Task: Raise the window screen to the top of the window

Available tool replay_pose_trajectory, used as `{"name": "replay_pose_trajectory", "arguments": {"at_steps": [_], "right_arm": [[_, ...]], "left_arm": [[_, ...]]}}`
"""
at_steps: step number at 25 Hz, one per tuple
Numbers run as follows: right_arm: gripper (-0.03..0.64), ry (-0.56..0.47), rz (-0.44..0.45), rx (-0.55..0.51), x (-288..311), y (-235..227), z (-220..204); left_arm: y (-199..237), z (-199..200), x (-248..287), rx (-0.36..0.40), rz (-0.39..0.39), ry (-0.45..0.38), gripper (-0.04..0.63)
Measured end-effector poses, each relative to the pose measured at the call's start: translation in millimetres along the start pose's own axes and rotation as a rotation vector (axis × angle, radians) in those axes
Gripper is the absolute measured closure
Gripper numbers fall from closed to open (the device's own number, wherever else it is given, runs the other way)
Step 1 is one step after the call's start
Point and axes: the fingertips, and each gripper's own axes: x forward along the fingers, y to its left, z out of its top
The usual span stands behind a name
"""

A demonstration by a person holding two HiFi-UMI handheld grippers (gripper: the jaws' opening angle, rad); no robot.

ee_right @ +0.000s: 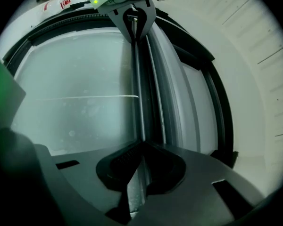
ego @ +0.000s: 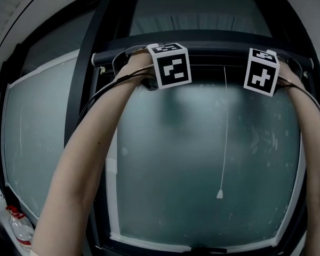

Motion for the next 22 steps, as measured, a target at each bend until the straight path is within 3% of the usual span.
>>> {"name": "replay_pose_trajectory", "arguments": {"at_steps": [5,8,11,12,14,16,17,18,19,22], "right_arm": [[0.587,-0.045,-0.039,0.180,-8,1,-7],[0.571,-0.124,-0.074,0.366,-11,-1,-9],[0.561,-0.246,-0.166,0.563,-20,-9,-8],[0.563,-0.298,-0.194,0.649,-25,-11,-10],[0.563,-0.420,-0.223,0.859,-37,-14,-14],[0.563,-0.532,-0.201,1.070,-47,-8,-17],[0.563,-0.574,-0.185,1.160,-52,-2,-20],[0.563,-0.606,-0.178,1.236,-56,6,-23],[0.563,-0.631,-0.182,1.295,-63,18,-28],[0.563,-0.691,-0.214,1.389,-91,75,-40]], "left_arm": [[5,3,-9,-0.256,0.033,-0.204,0.561],[7,-1,-12,-0.320,0.102,-0.259,0.552],[10,-2,-18,-0.384,0.233,-0.312,0.543],[12,-3,-24,-0.458,0.275,-0.359,0.537],[13,-4,-41,-0.734,0.312,-0.515,0.543],[3,-6,-56,-1.066,0.274,-0.693,0.543],[-7,-7,-61,-1.200,0.249,-0.756,0.543],[-21,-7,-65,-1.284,0.235,-0.793,0.543],[-37,-7,-69,-1.311,0.237,-0.805,0.543],[-106,-4,-84,-1.254,0.265,-0.774,0.543]]}}
